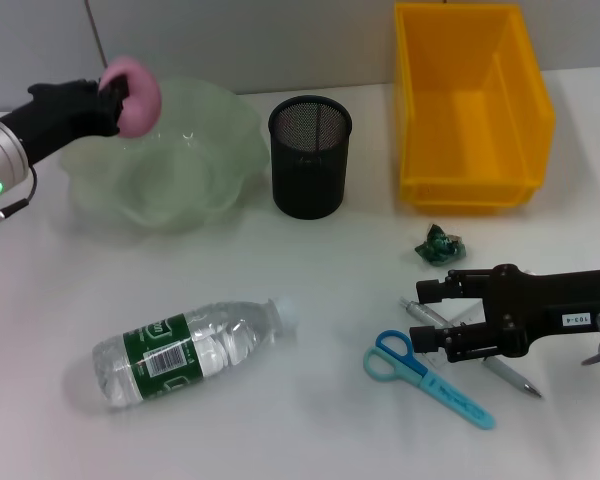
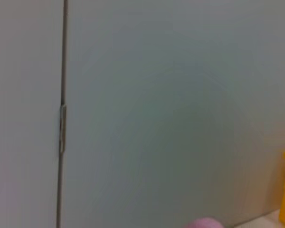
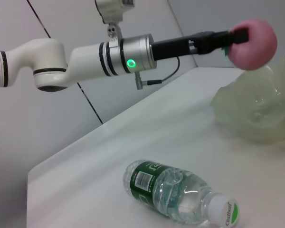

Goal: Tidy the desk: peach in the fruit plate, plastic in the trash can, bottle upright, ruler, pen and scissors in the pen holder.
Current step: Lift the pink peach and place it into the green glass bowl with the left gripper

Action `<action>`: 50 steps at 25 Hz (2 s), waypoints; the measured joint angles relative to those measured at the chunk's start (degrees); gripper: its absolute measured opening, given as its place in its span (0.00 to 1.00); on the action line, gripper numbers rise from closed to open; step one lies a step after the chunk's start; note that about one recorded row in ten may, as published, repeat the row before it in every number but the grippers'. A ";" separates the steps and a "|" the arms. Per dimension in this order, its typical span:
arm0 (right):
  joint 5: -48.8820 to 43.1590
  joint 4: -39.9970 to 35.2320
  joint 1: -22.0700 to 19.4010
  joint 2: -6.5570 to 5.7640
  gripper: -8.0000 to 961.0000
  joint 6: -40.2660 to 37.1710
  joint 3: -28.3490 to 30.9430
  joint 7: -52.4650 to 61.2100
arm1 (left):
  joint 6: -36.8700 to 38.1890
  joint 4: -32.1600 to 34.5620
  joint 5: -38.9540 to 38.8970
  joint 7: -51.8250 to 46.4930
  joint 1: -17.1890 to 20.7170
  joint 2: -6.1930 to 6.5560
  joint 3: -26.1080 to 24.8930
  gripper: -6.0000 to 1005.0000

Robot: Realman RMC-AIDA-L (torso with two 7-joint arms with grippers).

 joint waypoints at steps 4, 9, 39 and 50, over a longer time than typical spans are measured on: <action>0.10 0.00 0.02 0.04 0.85 0.00 0.00 0.00 | -0.30 -0.52 -0.01 1.35 -0.13 0.00 0.95 0.07; 0.18 0.02 0.28 0.07 0.85 0.01 0.00 0.00 | -0.79 -1.10 -0.01 2.95 -0.19 -0.06 1.64 0.08; 0.22 0.24 0.81 0.09 0.85 0.48 0.01 0.00 | -1.33 -2.40 0.06 3.75 -1.36 -0.08 2.25 0.20; 0.26 0.25 0.81 0.09 0.85 0.54 0.00 0.00 | -1.27 -2.88 -0.11 3.46 -1.43 -0.08 2.25 0.35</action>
